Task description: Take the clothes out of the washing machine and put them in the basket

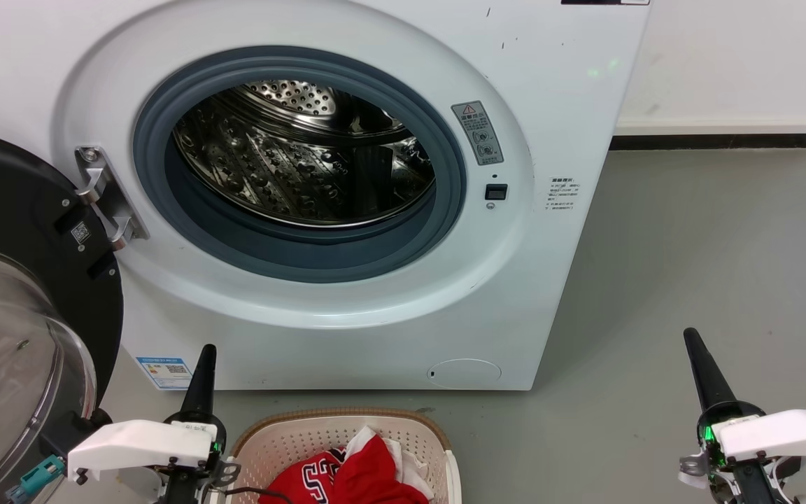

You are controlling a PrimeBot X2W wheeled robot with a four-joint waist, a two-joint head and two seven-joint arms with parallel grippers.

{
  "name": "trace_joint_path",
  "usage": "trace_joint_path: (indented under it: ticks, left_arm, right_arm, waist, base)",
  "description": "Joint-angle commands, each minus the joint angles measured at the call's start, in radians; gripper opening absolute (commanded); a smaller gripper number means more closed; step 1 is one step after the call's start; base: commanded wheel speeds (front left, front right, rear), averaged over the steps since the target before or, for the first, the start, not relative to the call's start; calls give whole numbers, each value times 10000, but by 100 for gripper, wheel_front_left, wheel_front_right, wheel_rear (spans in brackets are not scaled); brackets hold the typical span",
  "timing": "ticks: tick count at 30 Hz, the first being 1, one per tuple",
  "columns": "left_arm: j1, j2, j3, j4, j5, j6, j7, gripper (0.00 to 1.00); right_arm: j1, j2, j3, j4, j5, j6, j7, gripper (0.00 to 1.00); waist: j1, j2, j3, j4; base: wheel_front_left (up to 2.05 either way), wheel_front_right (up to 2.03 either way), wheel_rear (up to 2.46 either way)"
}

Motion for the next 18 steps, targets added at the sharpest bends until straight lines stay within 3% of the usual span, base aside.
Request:
trace_joint_path:
  ticks: [1, 18]
  left_arm:
    - [-212, 1, 57, -29, -284, -86, 66, 0]
    - [-288, -7, 239, 52, -1793, -242, 454, 0]
  right_arm:
    - [-221, -57, -43, -3, 316, -1, 46, 0]
    - [-366, -31, -199, 157, 1894, -2, 330, 0]
  waist:
    - [0, 0, 1, 6]
    - [0, 0, 7, 57]
  base:
    - [0, 0, 0]
    - [0, 0, 0]
